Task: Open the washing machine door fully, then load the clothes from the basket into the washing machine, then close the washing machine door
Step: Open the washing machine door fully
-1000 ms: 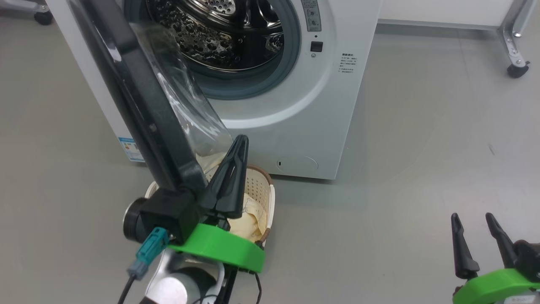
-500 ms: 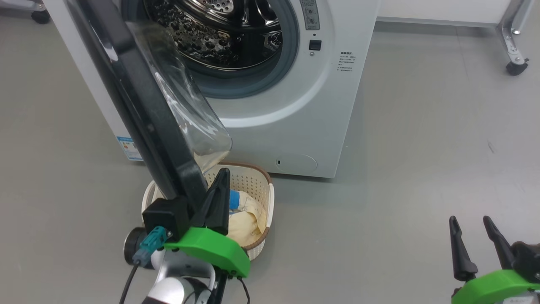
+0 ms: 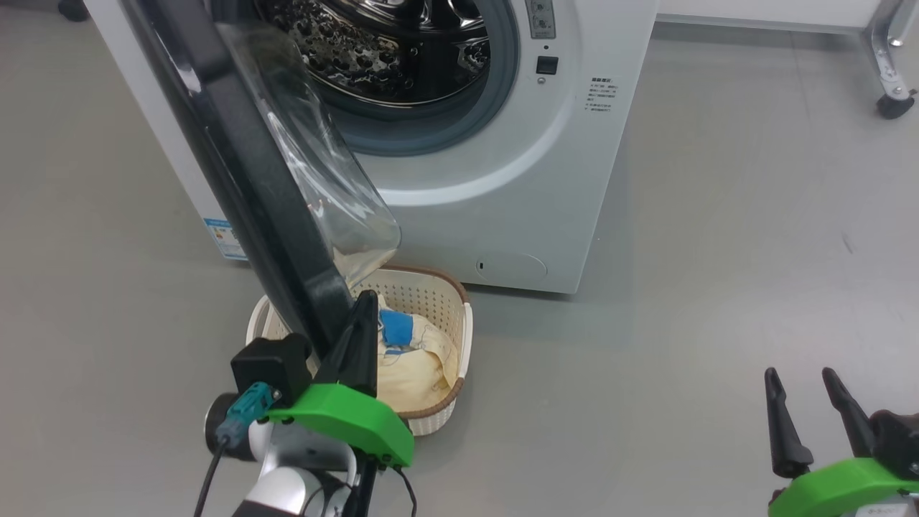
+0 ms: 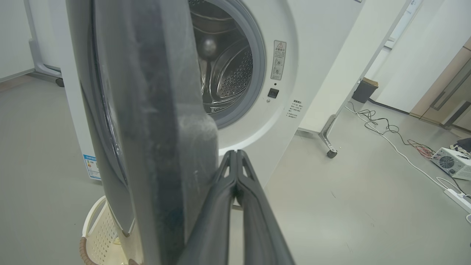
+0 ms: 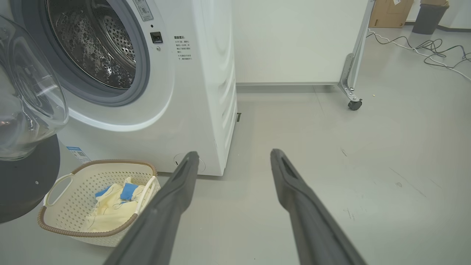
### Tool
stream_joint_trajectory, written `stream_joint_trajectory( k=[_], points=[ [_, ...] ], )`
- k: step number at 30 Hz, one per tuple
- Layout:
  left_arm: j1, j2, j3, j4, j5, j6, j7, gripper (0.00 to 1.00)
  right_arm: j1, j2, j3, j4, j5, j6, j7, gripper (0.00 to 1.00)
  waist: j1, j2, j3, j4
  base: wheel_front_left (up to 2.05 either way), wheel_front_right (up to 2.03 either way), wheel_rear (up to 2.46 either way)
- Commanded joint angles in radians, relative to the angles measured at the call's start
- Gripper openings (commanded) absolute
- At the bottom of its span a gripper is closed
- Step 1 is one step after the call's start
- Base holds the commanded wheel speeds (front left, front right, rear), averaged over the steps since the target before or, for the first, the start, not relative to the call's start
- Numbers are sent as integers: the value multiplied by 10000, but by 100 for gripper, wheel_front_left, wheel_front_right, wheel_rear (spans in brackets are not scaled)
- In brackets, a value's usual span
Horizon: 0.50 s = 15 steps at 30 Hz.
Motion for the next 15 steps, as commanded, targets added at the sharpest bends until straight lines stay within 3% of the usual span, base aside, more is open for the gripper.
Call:
stream_joint_trajectory(
  k=[1,15],
  points=[
    [-407,2,442,-263,-37,63,-100,0,-432,-162,130,-308,93,0,26,100,0,0,14,31,0,0,0],
    [-94,226,706,-250,-196,238,-240,0,-489,-162,69,-249,185,0,18,100,0,0,23,445,0,0,0]
  ],
)
